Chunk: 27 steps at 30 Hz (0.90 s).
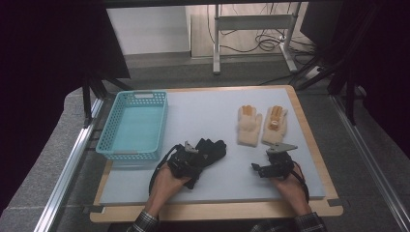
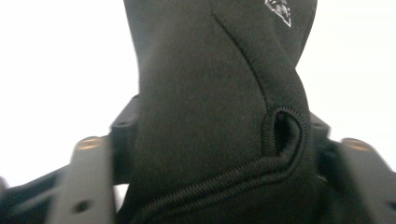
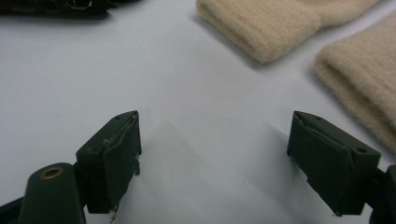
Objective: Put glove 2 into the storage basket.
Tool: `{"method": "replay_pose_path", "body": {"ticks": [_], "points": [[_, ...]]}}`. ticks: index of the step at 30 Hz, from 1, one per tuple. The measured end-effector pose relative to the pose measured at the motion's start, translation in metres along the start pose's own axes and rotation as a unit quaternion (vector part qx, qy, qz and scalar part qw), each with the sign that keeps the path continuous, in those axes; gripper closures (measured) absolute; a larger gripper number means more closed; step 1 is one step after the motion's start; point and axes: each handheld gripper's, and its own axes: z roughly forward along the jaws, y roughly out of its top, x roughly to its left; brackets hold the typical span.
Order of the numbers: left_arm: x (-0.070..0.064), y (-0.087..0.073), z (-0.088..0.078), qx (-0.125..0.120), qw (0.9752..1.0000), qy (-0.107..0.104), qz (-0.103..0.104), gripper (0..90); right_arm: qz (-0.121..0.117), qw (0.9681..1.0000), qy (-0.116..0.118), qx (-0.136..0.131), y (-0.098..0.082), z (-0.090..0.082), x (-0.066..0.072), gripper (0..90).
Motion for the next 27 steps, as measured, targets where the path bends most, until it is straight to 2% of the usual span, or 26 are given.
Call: {"method": "replay_pose_path", "body": {"ticks": [1,4,7,11,18,27], "points": [[0.001,0.0,-0.001,-0.002,1.0,0.003,-0.002,42.9,0.0,1.0,0.0,0.0,0.0,0.0,0.0,17.2],[0.004,0.0,-0.003,-0.005,0.9999,0.01,-0.006,58.3,0.0,1.0,0.0,0.0,0.0,0.0,0.0,17.2],[0.005,0.003,-0.005,-0.006,0.9999,0.009,-0.003,64.7,0.0,1.0,0.0,0.0,0.0,0.0,0.0,17.1],[0.007,0.012,-0.013,-0.016,0.9998,0.006,-0.006,65.7,0.0,1.0,0.0,0.0,0.0,0.0,0.0,17.1],[0.015,0.033,-0.033,-0.034,0.9992,0.015,-0.014,65.0,0.0,1.0,0.0,0.0,0.0,0.0,0.0,17.1],[0.031,0.055,-0.058,-0.05,0.9979,0.037,-0.019,64.1,0.001,1.0,0.0,0.001,0.0,0.0,0.0,17.1]]}}
